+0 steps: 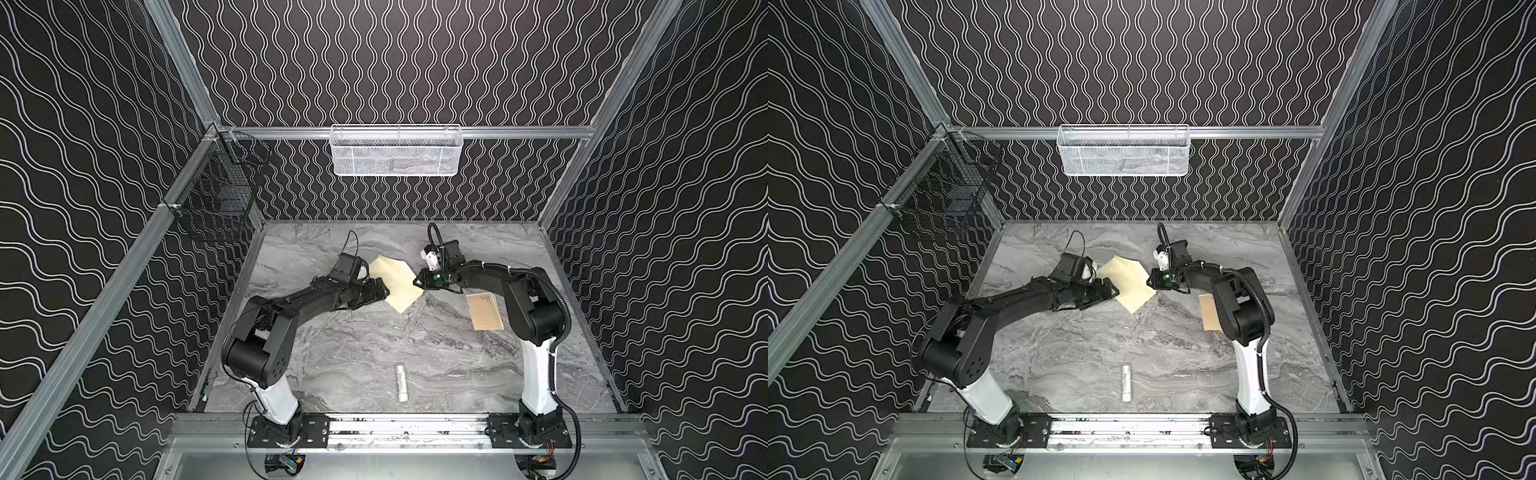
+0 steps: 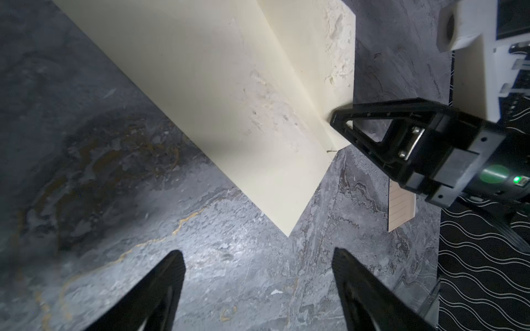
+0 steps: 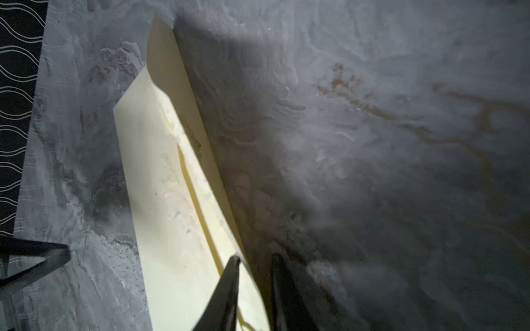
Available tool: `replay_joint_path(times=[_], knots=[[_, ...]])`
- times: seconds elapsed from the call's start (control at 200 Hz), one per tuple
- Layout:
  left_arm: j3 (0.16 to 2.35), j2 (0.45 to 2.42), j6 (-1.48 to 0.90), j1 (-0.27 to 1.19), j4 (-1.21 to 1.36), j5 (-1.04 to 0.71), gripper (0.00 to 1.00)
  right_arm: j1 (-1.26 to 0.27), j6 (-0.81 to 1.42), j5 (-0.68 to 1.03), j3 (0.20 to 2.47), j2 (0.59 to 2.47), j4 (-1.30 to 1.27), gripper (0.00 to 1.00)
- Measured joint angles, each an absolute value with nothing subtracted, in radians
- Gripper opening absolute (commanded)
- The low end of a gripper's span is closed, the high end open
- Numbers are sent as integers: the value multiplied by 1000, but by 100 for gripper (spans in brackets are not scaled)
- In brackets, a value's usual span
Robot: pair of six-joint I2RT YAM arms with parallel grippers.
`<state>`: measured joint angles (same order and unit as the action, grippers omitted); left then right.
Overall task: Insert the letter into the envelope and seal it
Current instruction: 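Drag the yellow envelope toward the robot with both grippers, rotating it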
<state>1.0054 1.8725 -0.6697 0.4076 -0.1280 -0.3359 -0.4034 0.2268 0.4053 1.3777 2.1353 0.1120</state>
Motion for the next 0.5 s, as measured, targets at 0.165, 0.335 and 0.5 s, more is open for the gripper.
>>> replay_joint_path(times=[0.165, 0.335, 0.5], knots=[[972, 1845, -678, 408, -113, -339, 85, -419, 228, 400, 1350, 2116, 115, 14], [928, 1810, -681, 408, -90, -345, 86, -430, 281, 386, 1241, 2029, 114, 5], [873, 1776, -690, 408, -57, -353, 86, -476, 357, 349, 1103, 1914, 85, 2]])
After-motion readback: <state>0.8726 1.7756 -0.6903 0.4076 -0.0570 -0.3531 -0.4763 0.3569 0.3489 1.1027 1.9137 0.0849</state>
